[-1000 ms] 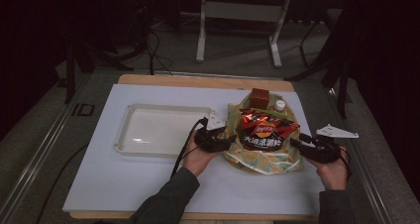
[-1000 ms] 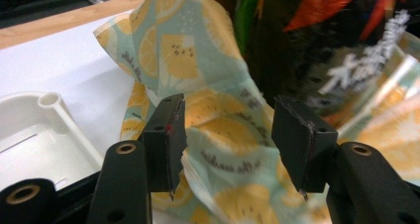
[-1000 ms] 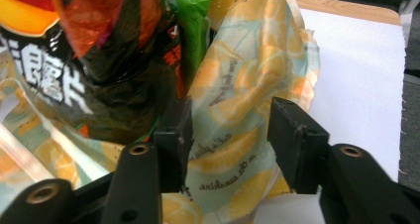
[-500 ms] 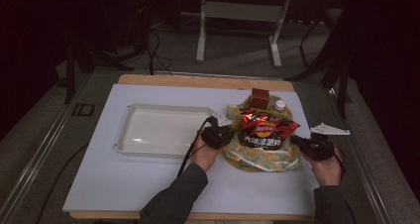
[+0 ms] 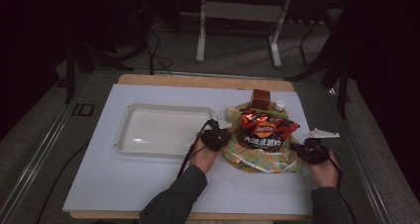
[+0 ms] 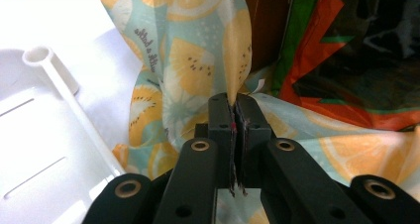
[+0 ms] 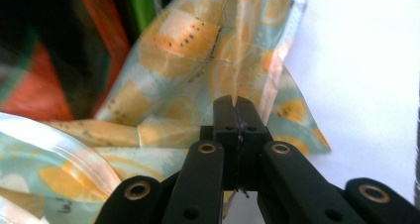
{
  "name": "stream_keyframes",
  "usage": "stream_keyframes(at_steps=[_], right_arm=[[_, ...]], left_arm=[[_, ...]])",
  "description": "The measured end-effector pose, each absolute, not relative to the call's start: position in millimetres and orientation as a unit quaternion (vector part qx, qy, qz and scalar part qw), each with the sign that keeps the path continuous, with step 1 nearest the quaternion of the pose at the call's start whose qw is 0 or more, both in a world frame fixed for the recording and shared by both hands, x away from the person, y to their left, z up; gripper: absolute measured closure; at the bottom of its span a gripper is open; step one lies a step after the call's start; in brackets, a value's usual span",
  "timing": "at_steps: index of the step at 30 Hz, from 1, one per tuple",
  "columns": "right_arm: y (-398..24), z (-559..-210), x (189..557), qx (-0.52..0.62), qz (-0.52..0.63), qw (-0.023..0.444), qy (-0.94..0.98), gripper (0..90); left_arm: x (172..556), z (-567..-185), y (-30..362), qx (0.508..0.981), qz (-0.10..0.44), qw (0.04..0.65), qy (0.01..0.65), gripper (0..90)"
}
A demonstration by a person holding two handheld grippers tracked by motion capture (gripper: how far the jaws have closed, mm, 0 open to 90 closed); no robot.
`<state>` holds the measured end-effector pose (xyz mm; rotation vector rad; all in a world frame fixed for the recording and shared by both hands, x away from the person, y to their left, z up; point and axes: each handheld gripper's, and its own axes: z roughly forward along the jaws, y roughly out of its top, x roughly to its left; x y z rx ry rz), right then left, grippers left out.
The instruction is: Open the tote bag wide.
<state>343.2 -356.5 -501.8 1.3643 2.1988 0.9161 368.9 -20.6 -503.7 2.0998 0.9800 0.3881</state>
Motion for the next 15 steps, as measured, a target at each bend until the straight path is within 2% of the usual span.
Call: stream_keyframes(at_steps=[2,5,6,7,8,15], right_arm=[[-358.3,-504.0,342.0,0.487,0.320,0.199,0.788,90.0],[-359.8,-500.2,334.3,0.472,0.333,0.203,0.790,80.6],[-359.8,-500.2,334.3,0.472,0.333,0.203,0.790,80.6],[-359.5,-496.1,328.0,0.458,0.344,0.207,0.794,73.5],[-358.6,-494.1,323.8,0.452,0.347,0.208,0.795,71.2],[-355.4,-477.1,305.5,0.425,0.365,0.211,0.801,66.5]], left_arm=[[367.4,-504.0,-19.1,0.822,0.151,0.391,0.386,86.4],[364.7,-504.8,-17.4,0.819,0.148,0.397,0.386,86.0],[363.7,-505.0,-16.9,0.818,0.147,0.399,0.388,86.0],[361.5,-505.3,-15.9,0.814,0.146,0.405,0.390,85.8],[361.5,-505.3,-15.9,0.814,0.146,0.405,0.390,85.7],[355.2,-505.7,-13.0,0.806,0.143,0.419,0.393,83.7]])
